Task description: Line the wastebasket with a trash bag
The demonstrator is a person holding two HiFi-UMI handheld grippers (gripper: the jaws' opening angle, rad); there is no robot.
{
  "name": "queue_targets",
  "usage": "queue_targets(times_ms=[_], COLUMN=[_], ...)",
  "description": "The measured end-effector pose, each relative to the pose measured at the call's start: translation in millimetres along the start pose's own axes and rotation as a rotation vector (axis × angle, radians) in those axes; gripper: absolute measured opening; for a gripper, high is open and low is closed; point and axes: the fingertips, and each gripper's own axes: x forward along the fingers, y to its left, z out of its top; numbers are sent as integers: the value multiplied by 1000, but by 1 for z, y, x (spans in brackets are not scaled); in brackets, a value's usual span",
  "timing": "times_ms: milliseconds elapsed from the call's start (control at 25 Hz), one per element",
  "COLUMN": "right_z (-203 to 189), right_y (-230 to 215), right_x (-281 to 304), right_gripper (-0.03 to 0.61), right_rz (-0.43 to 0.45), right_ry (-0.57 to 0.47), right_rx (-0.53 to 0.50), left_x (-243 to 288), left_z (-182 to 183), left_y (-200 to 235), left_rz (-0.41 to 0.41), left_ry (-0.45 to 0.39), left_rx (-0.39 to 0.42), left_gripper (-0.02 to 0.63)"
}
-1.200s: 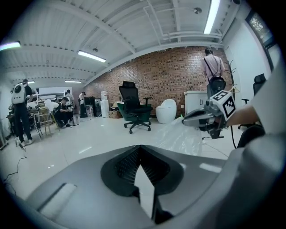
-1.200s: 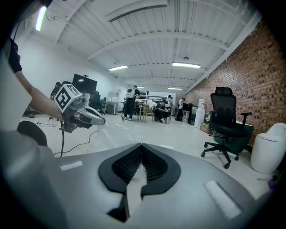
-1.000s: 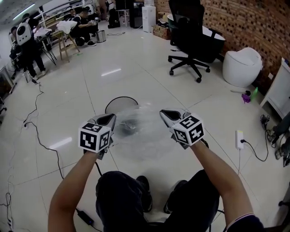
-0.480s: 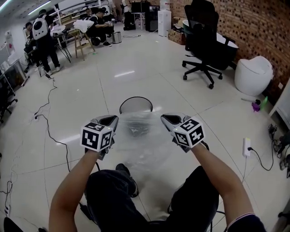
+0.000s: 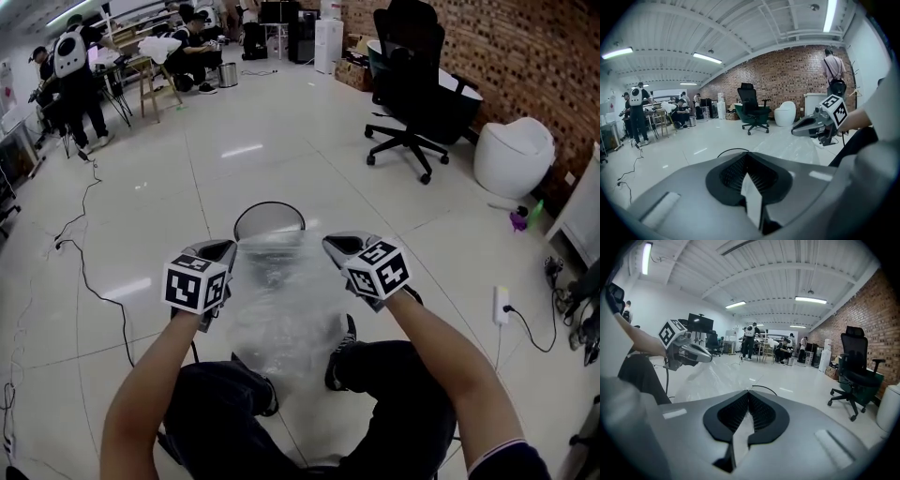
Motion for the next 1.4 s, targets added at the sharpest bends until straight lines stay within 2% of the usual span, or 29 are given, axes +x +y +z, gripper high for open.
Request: queue_targets(times_ms=[400, 1120, 1400], right_z=[-26, -14, -6], right_y=[-46, -123, -152], right_x=[59, 183, 237], right_gripper=[2, 2, 2], right_rz=[39, 100, 129], right_ry=[59, 55, 56], right_rx=[6, 12, 0], left_x=[68, 166, 207], left_z=[-9, -10, -14], left_y=[29, 123, 165], left_rz=[35, 98, 109], left_ry=[35, 14, 24], left_rx=[-23, -101, -104], left_gripper=[11, 11, 11])
